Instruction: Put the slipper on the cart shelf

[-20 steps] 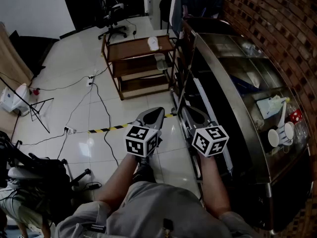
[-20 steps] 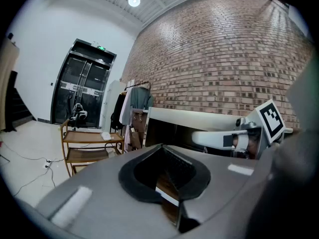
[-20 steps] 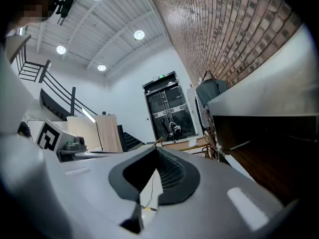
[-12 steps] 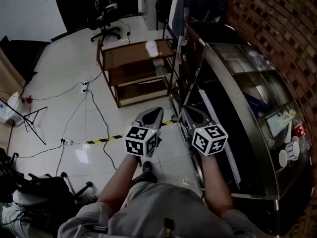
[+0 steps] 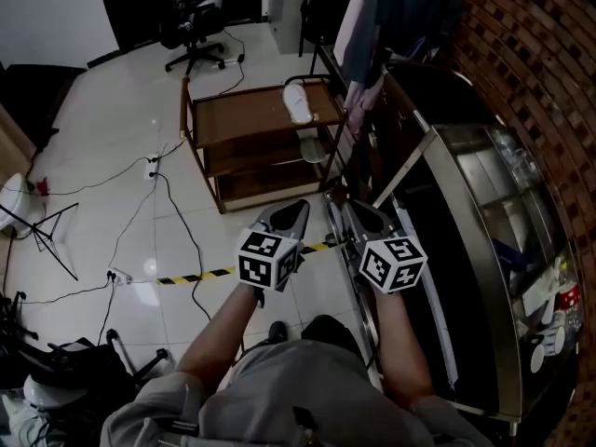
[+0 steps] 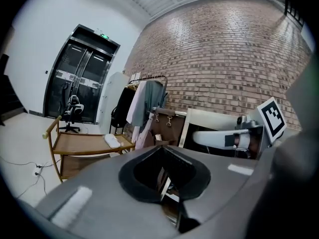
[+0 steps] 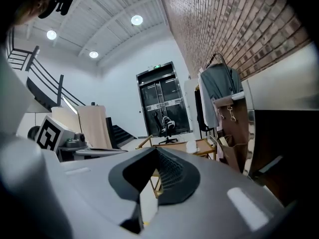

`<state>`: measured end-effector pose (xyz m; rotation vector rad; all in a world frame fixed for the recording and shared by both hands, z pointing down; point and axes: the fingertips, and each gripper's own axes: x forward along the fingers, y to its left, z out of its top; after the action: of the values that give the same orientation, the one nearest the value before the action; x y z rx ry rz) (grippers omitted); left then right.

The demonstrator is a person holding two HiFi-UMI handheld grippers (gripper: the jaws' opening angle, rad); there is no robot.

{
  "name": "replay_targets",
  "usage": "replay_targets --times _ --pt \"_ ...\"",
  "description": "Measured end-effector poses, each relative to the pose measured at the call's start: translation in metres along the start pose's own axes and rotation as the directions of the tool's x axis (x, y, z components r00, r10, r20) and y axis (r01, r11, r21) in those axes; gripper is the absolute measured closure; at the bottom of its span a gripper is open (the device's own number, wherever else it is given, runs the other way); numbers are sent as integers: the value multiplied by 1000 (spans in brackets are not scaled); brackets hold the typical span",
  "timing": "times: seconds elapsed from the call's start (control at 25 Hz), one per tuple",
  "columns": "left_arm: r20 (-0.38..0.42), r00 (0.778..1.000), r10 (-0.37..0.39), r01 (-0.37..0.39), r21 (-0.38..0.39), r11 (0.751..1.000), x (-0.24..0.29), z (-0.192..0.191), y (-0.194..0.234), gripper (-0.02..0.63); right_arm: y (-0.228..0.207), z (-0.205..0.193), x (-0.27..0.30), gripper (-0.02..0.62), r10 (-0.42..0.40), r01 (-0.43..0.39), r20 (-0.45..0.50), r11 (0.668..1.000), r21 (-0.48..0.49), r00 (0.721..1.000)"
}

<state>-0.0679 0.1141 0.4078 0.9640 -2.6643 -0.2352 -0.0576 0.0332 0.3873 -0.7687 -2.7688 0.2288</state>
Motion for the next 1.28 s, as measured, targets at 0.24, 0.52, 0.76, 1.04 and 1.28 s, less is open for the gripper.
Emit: replay_targets --times 0.24,0.52,0.76,1.04,1.28 --pt "-35 999 37 -37 1 999 59 24 50 598 -43 30 74 597 37 -37 6 999 11 999" --pt "-68 992 108 -109 -12 994 144 35 99 598 -111 43 157 597 72 -72 -9 997 -16 997" --pt "-85 983 162 -164 -14 986 193 48 132 598 -145 49 213 597 112 -113 -39 994 -11 993" --pt "-117 978 175 -182 -49 982 232 41 198 598 -173 38 287 597 71 -71 -74 997 3 995" --pt "-162 980 117 -129 -68 989 278 31 275 598 -201 11 366 597 -14 19 -167 999 25 986"
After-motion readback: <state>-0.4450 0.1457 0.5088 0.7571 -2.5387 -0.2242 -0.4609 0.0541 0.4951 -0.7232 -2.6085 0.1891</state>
